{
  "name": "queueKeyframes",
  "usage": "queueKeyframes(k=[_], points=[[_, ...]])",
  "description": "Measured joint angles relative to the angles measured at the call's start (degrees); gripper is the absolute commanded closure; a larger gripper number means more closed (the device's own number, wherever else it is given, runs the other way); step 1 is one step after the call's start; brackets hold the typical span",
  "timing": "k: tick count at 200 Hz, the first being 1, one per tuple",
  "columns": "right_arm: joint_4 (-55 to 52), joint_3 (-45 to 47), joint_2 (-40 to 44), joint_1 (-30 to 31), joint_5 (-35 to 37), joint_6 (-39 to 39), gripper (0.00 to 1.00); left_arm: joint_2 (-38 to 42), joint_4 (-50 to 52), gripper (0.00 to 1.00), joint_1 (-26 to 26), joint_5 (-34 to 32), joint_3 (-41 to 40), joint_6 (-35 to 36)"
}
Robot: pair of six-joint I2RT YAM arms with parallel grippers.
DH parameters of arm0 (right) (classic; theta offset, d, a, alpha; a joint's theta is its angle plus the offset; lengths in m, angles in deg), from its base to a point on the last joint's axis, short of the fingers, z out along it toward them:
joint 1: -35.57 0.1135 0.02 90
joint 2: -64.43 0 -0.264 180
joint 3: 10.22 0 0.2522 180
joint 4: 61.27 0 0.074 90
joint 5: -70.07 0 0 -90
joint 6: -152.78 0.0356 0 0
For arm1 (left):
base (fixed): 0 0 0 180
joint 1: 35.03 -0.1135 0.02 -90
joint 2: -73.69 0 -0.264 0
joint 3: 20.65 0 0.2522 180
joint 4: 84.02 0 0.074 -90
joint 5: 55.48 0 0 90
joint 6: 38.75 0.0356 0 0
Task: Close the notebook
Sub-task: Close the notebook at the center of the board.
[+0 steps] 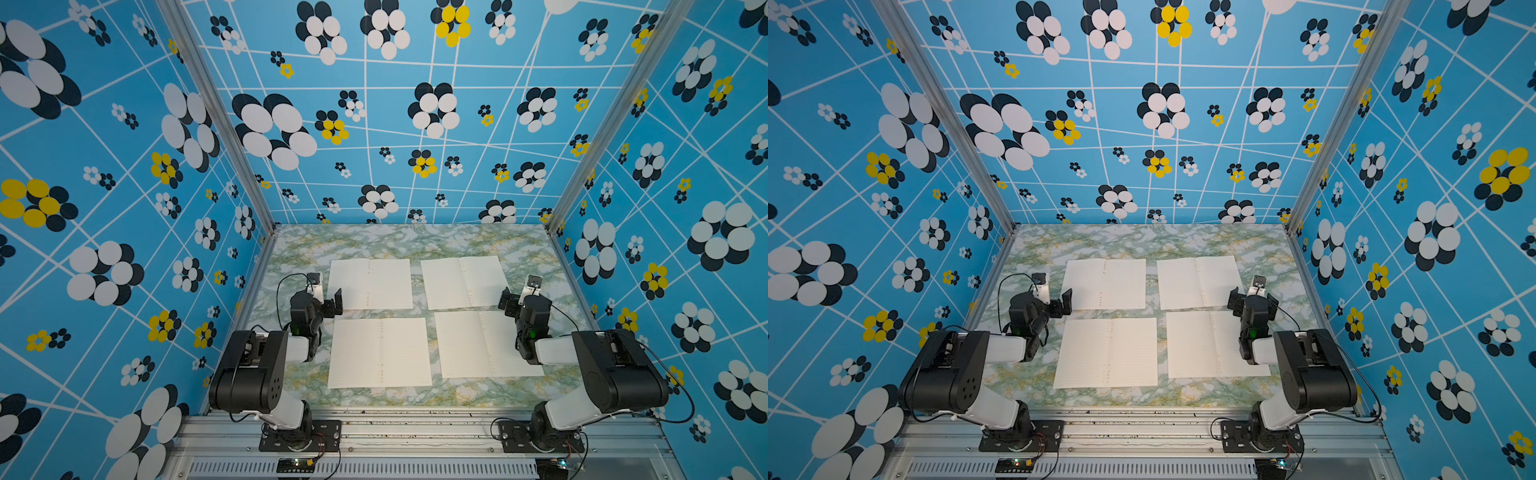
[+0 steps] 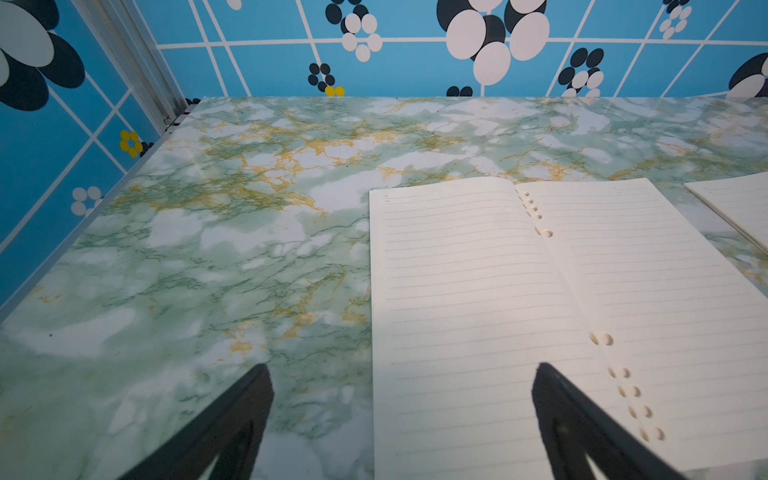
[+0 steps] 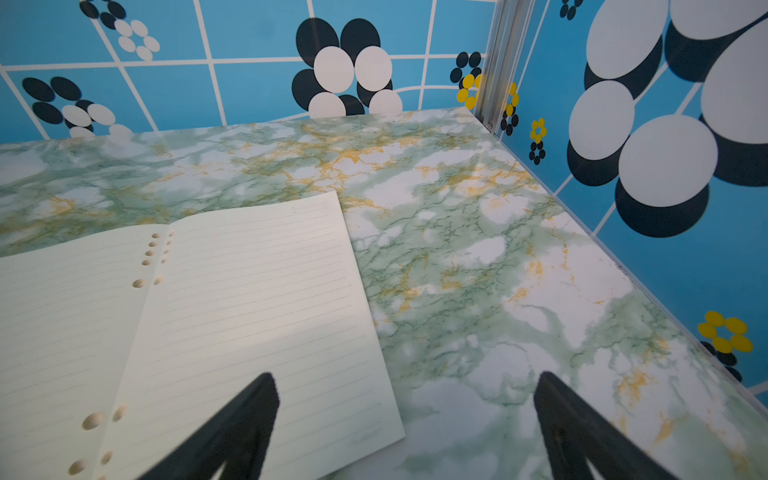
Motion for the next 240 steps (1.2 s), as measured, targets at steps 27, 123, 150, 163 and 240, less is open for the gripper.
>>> queueKeyframes(k=[27, 123, 150, 163, 240], points=[[0.1, 0.0, 0.0, 0.0, 0.0, 0.0, 0.01, 0.0, 0.0, 0.01, 0.0, 0.0, 0.0, 0.0], [-6.9, -1.1, 10.4, 0.1, 1.9, 0.0, 0.01, 6.8, 19.0, 0.09, -1.4, 2.2, 11.4, 0.4], [-18.4, -8.0, 14.6, 0.1, 2.1, 1.1, 0.01, 6.9, 25.9, 0.1, -2.8, 3.0, 14.3, 0.4], [-29.2, -15.4, 14.9, 0.5, 3.2, 3.9, 0.01, 7.1, 30.9, 0.1, -3.4, 3.5, 15.8, 0.4], [-74.2, -57.3, 4.0, 11.7, 0.4, 23.3, 0.01, 5.7, 59.8, 0.23, -8.3, 12.0, 32.1, 0.4]])
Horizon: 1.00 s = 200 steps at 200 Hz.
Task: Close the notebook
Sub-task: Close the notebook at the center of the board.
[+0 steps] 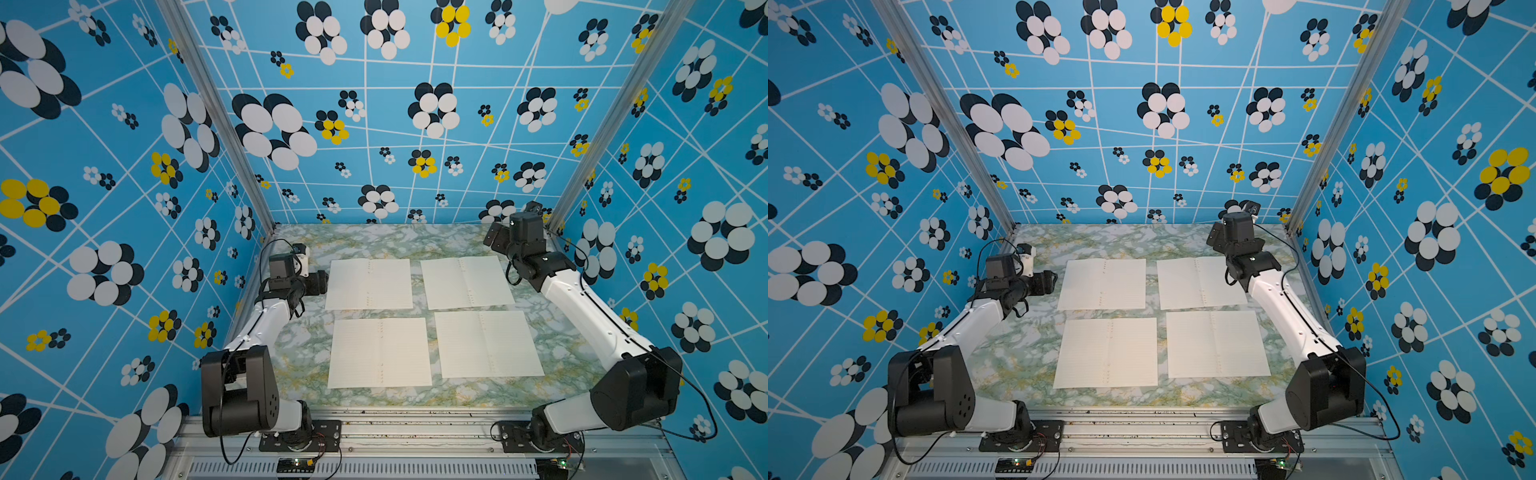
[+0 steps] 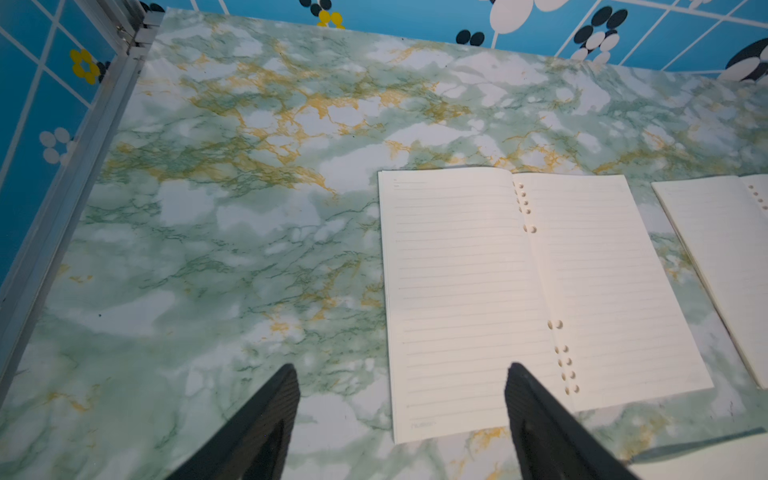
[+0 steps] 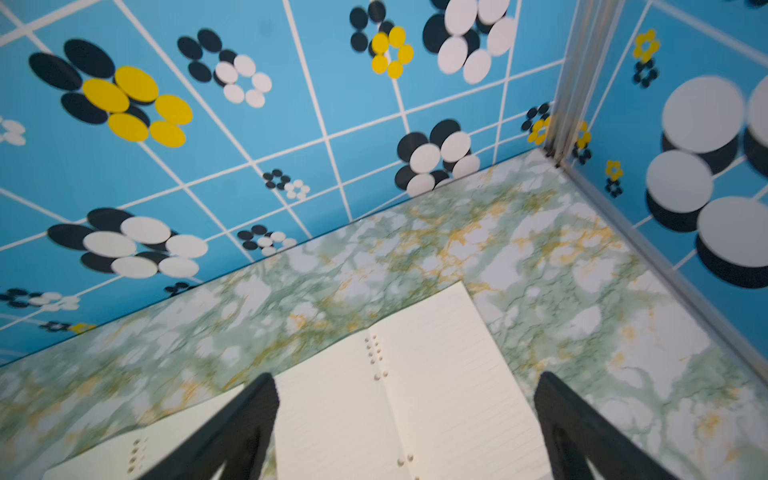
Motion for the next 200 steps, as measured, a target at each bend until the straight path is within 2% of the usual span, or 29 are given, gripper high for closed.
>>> queueKeyframes(k=[19, 53, 78, 142, 200], points=[[-5.0, -2.6, -4.4, 2.2, -1.3, 1.0, 0.01, -3.4, 6.7, 0.26, -0.6, 3.0, 5.6, -0.3], [-12.2, -12.9, -17.7, 11.1, -2.8, 1.1, 0.01, -9.3, 18.0, 0.32, -1.7, 7.9, 12.3, -0.9], [-13.8, -18.0, -24.0, 15.1, -7.4, 1.6, 0.01, -13.4, 25.7, 0.33, -1.8, 11.1, 16.4, -0.9], [-13.3, -24.9, -33.7, 16.0, -23.0, 5.8, 0.01, -20.2, 40.7, 0.35, -3.1, 17.2, 23.1, 2.0], [-11.8, -26.9, -40.8, 16.9, -30.5, 9.4, 0.01, -25.8, 45.1, 0.37, -5.3, 17.7, 26.0, 4.2]])
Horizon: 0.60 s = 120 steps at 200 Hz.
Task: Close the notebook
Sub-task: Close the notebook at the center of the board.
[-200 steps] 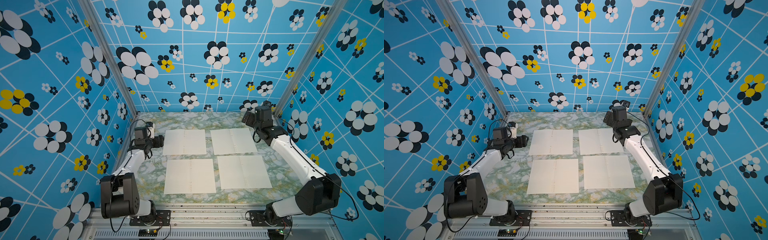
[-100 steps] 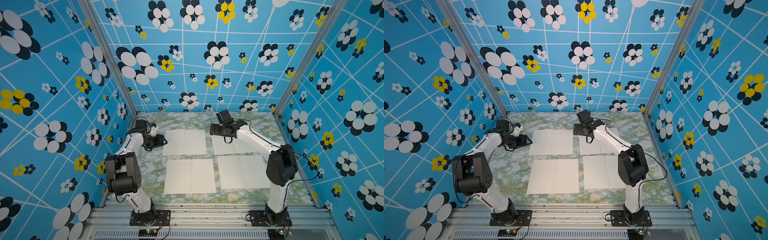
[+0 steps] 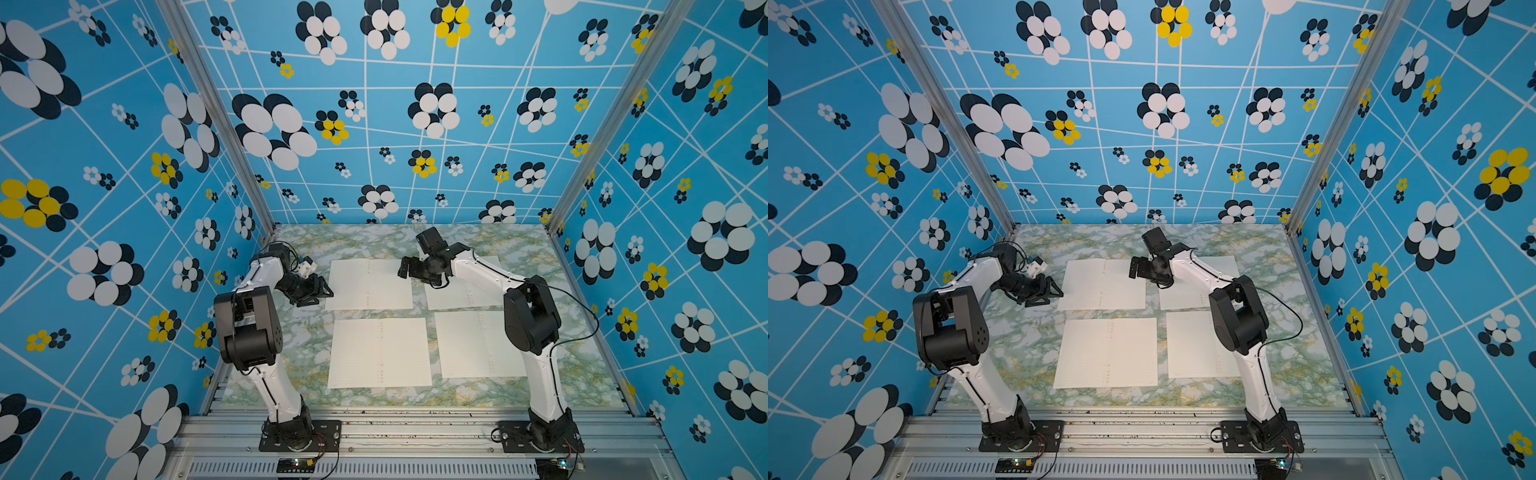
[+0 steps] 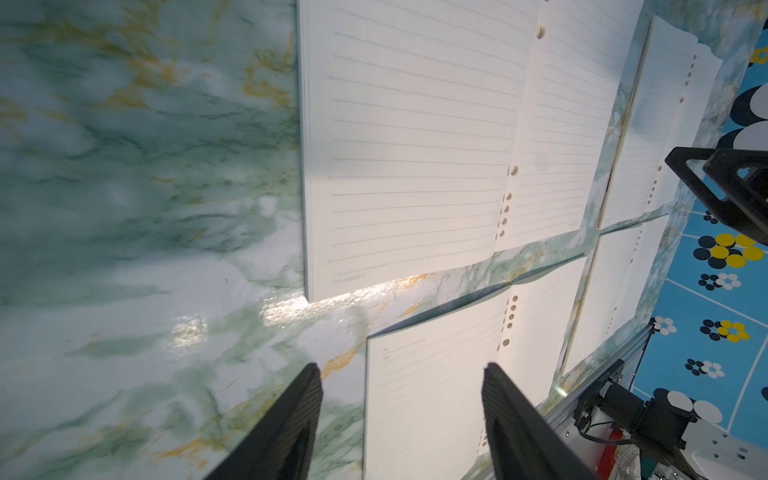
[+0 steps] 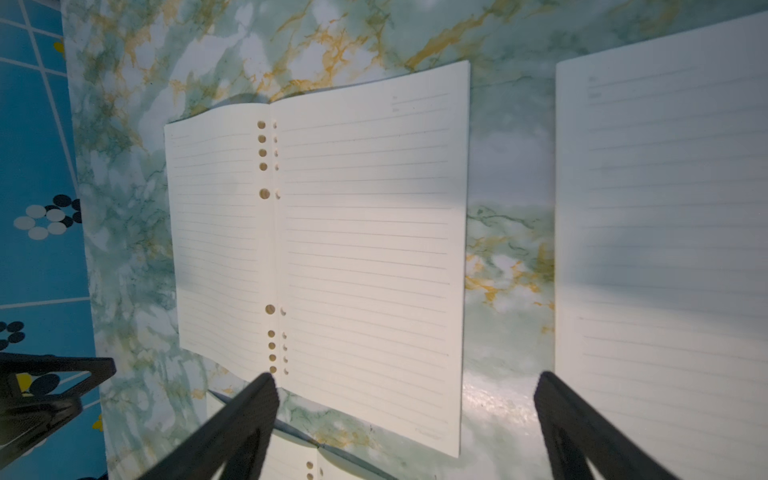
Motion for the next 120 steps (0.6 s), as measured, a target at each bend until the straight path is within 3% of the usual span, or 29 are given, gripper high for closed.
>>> queueKeyframes(k=[120], points=[[3.0, -5.0, -8.2, 0.0, -4.6, 3.9, 0.01, -9.8, 0.7, 0.41, -2.4, 0.0, 4.2, 2.5]])
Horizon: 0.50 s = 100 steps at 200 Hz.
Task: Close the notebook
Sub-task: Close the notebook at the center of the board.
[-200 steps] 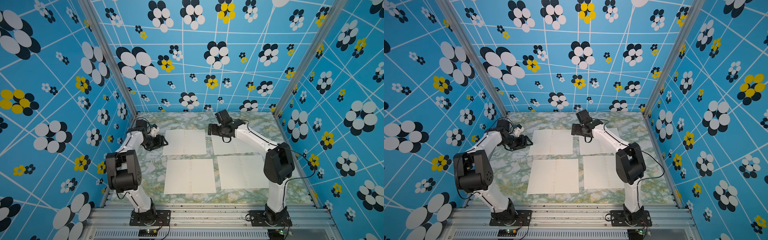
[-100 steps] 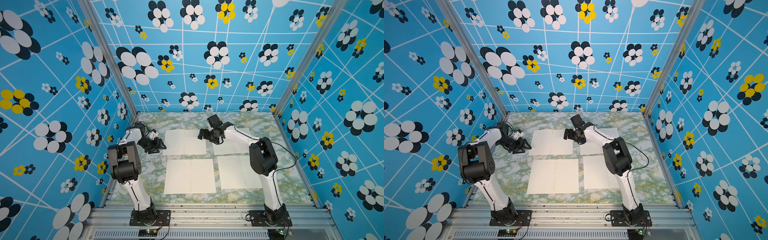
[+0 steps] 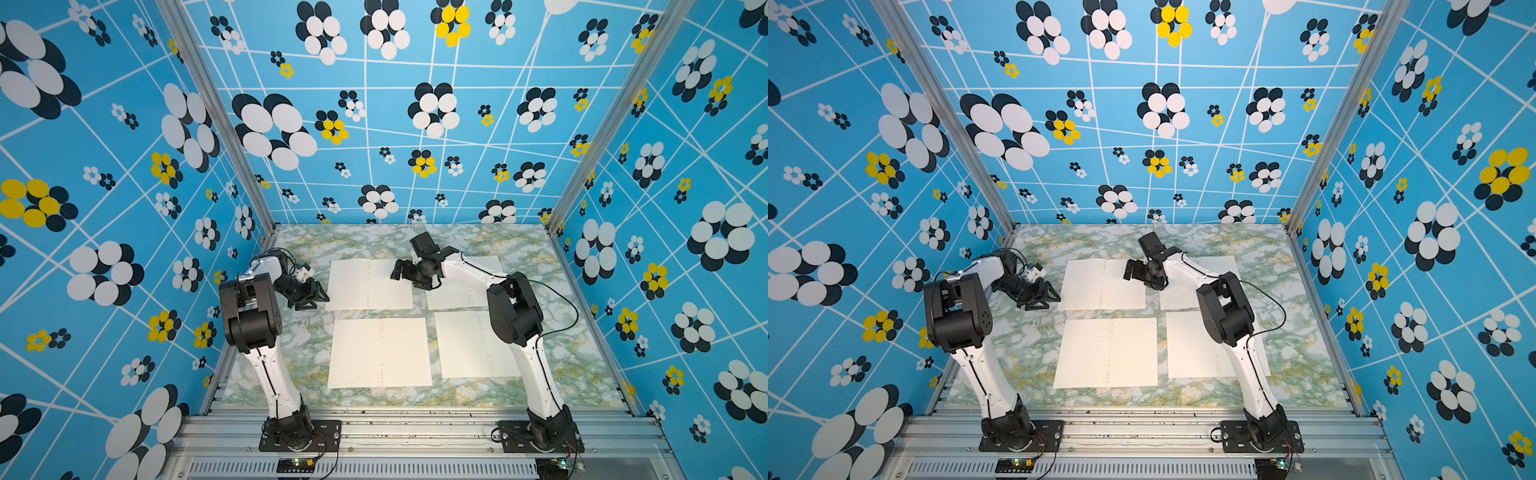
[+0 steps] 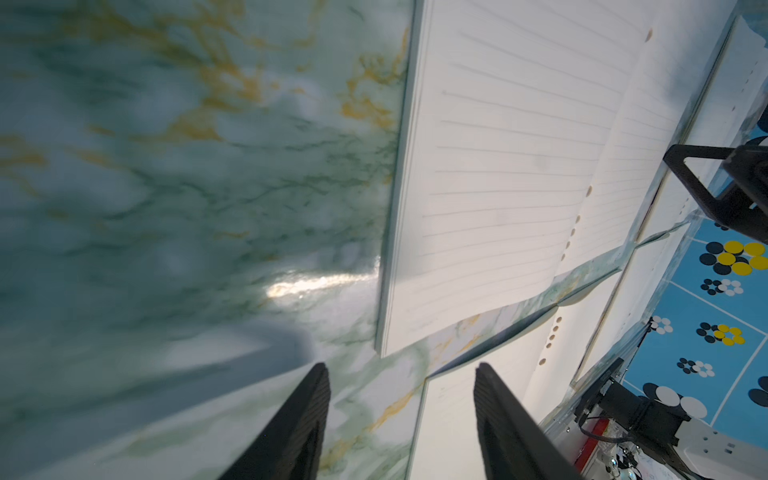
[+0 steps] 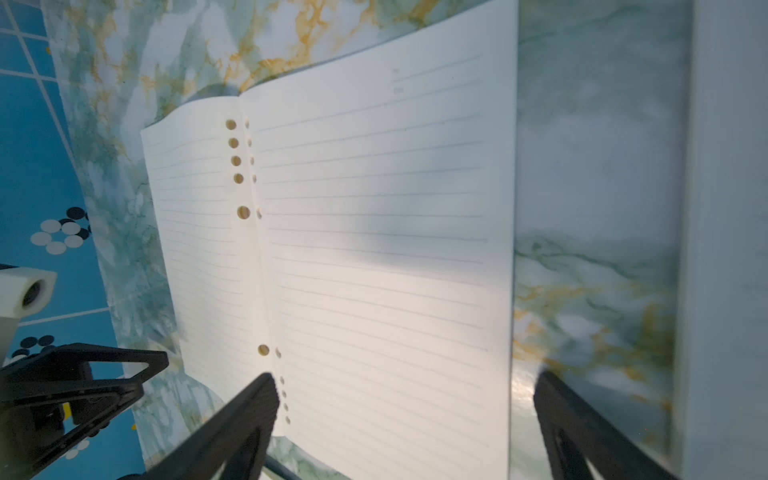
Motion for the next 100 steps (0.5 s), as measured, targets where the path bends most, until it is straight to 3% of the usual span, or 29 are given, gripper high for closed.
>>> queueKeyframes(k=[100], points=[[1.5, -1.5, -1.3, 0.0, -0.8, 1.9, 0.01, -3.6, 0.7, 0.41, 0.2, -0.7, 4.4, -0.1]])
